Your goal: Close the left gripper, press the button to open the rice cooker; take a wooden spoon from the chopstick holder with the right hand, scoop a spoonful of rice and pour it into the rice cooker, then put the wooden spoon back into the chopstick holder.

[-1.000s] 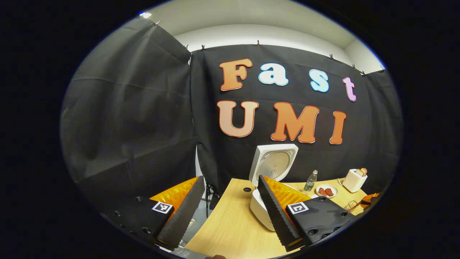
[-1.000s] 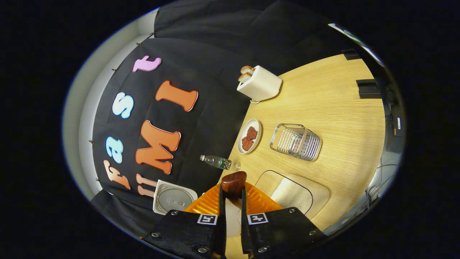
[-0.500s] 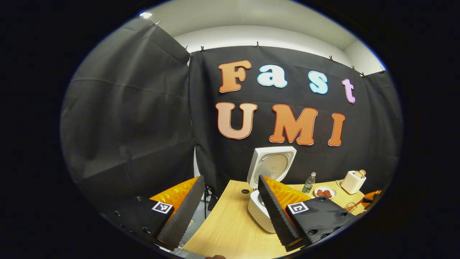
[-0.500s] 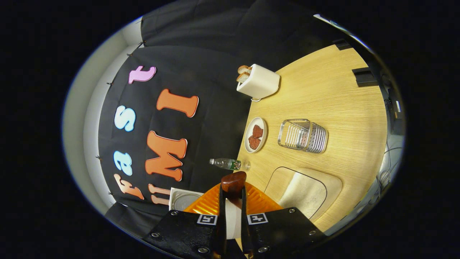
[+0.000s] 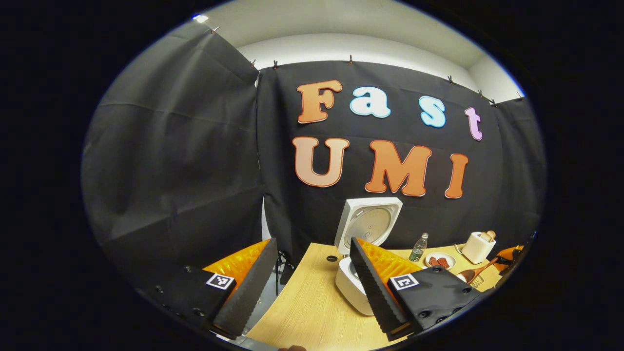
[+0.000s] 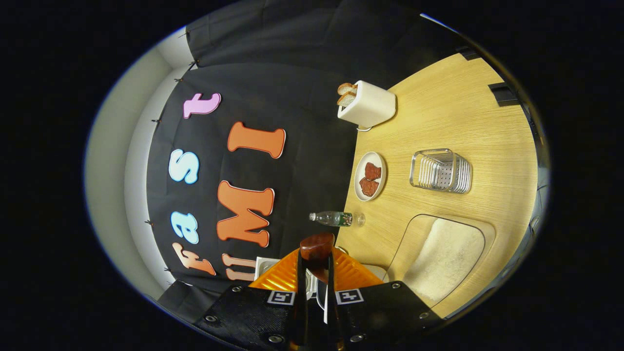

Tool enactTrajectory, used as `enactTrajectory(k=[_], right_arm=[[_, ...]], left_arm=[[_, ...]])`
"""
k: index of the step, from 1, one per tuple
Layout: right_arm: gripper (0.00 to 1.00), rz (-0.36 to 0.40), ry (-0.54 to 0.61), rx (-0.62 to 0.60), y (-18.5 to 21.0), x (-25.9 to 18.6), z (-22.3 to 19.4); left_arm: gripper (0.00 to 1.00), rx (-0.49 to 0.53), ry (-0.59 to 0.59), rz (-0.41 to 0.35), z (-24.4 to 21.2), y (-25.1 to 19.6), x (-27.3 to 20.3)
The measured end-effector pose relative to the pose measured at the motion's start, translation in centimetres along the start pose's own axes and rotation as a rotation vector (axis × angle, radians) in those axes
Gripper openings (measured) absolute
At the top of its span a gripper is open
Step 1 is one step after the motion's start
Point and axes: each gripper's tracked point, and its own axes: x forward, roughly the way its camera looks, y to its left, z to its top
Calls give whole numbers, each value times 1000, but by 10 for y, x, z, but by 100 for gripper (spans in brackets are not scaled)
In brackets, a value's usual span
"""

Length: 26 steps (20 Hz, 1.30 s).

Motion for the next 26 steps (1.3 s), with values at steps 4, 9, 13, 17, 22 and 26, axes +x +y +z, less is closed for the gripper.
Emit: enactTrajectory(k=[4,9,13,17,22,26], right_arm=[[16,20,17,10,24,14,-13],[16,53,40,14,58,39,-38],[16,75,63,-11,85,70,-61],[16,71,101,-54,98,107,-90],[16,52,125,-183,109,150,-118],[16,52,129,-283,120,174,-133]], left_arm=[[100,-7,20,-8,-8,2,6],[100,-21,36,-25,-16,3,16],[100,-15,33,-30,-13,6,26],[100,-25,38,-29,-14,7,35],[100,-23,55,-13,-19,13,47],[100,-21,72,5,-27,18,54]])
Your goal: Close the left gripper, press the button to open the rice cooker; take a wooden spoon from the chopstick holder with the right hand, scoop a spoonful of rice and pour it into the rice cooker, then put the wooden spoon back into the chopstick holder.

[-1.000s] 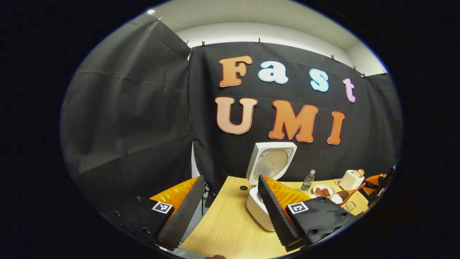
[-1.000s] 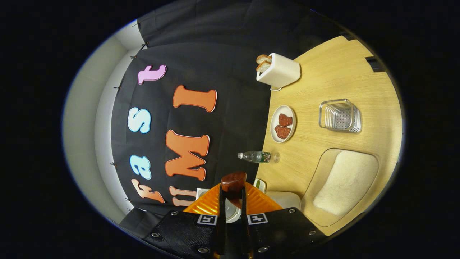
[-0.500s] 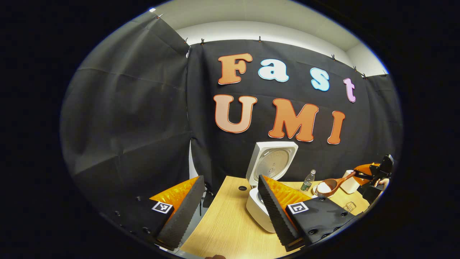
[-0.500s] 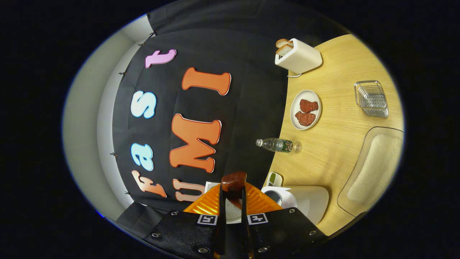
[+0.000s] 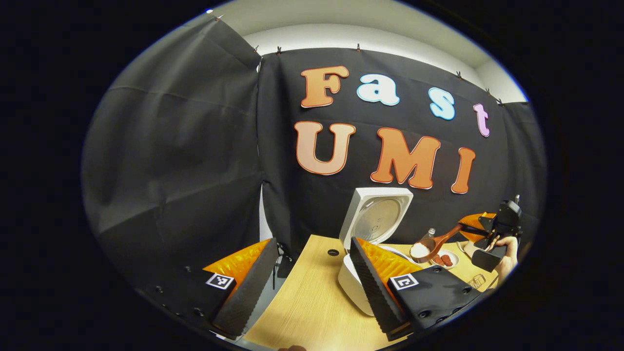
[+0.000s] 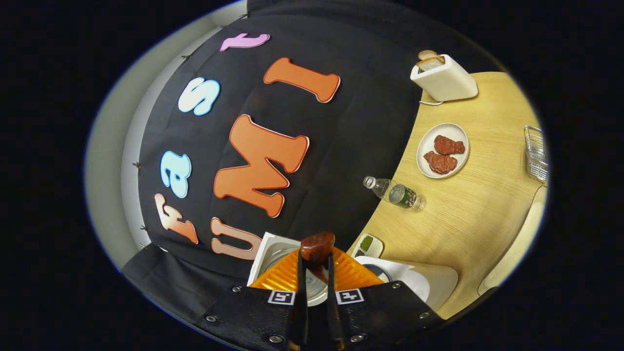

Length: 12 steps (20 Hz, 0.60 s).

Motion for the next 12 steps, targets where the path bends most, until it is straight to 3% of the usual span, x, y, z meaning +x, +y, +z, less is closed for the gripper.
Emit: enactTrajectory(k=[12], right_arm=[[16,6,-7,-280,22,30,-13]], left_arm=[[100,-2,9,10,-3,2,14]])
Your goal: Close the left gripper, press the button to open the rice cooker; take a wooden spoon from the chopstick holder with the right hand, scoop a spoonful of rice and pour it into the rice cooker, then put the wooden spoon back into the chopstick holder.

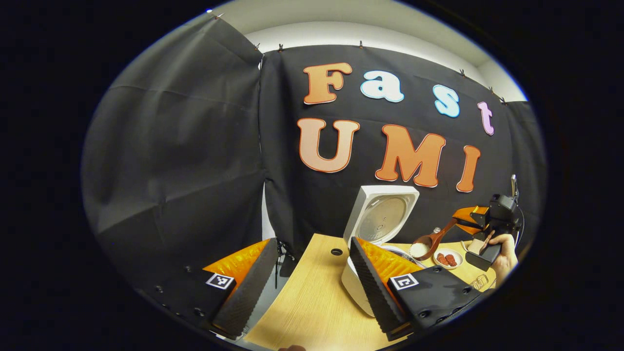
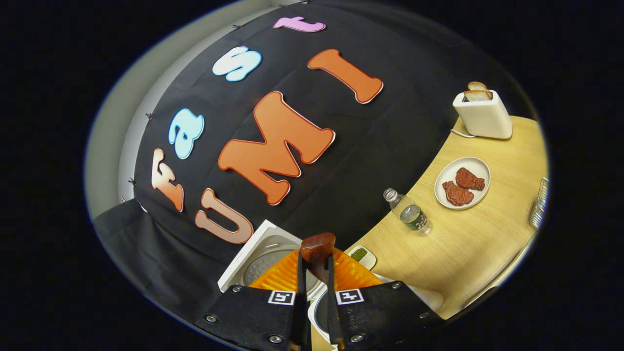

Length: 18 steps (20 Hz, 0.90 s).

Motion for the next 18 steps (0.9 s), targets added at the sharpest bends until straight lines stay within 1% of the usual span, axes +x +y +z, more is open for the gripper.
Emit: enactTrajectory(k=[4,8,12,18], right_arm=[[16,17,8,-47,10,3,-3],[16,38,2,-123,22,2,-4],[16,58,0,-143,30,0,-5],[16,75,-9,-224,41,-4,-6]], left_arm=[[100,5,9,5,-3,0,2],[100,9,17,4,-6,-1,1],[100,7,16,0,-5,-2,1],[100,8,13,6,-4,1,1]])
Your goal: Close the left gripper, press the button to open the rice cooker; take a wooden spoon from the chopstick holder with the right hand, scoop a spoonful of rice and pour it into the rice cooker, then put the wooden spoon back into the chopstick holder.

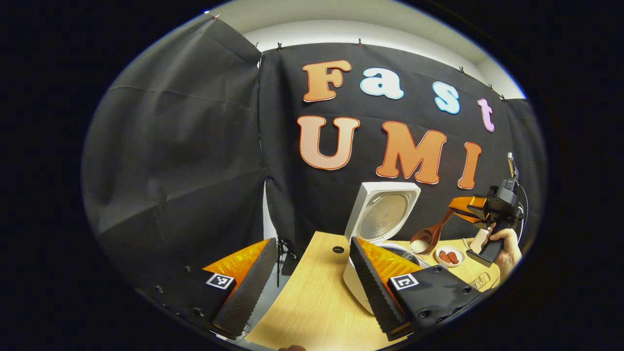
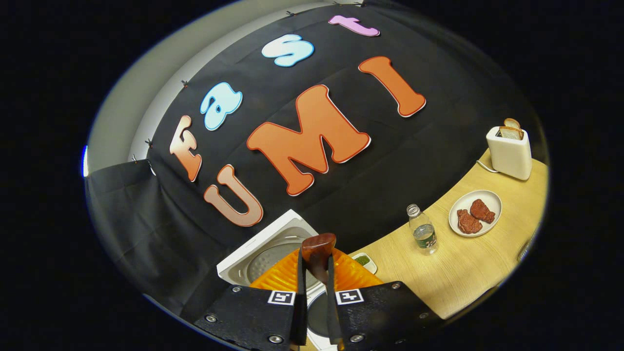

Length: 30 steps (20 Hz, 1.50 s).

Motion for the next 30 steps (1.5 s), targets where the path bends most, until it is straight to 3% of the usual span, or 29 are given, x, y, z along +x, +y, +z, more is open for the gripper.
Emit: enactTrajectory(k=[30], right_arm=[[16,152,-26,-571,63,-20,-22]], left_arm=[[100,-4,-4,15,-1,7,-13]])
